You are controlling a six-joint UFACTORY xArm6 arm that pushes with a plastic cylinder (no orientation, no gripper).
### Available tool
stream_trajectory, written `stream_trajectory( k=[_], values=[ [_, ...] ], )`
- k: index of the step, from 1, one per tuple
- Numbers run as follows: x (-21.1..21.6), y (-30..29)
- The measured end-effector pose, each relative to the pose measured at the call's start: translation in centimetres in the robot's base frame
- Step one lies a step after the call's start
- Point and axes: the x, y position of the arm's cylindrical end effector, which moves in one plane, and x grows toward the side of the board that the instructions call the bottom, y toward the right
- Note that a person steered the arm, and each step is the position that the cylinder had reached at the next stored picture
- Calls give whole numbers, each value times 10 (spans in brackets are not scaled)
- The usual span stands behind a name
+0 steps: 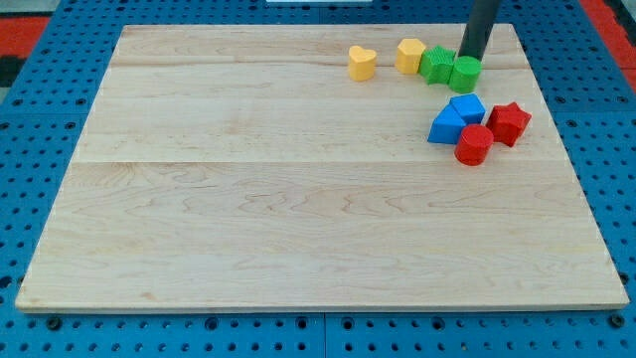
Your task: Slide the green star and green circle closer to the blue triangle and blue cube
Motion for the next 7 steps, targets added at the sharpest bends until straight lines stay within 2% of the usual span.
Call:
stream_trajectory(
  k=[1,2,3,4,6,7],
  values=[
    [-3,0],
    [-38,-6],
    [-45,-45],
    [-41,-55],
    [-35,-17],
    [-35,-39]
  ],
)
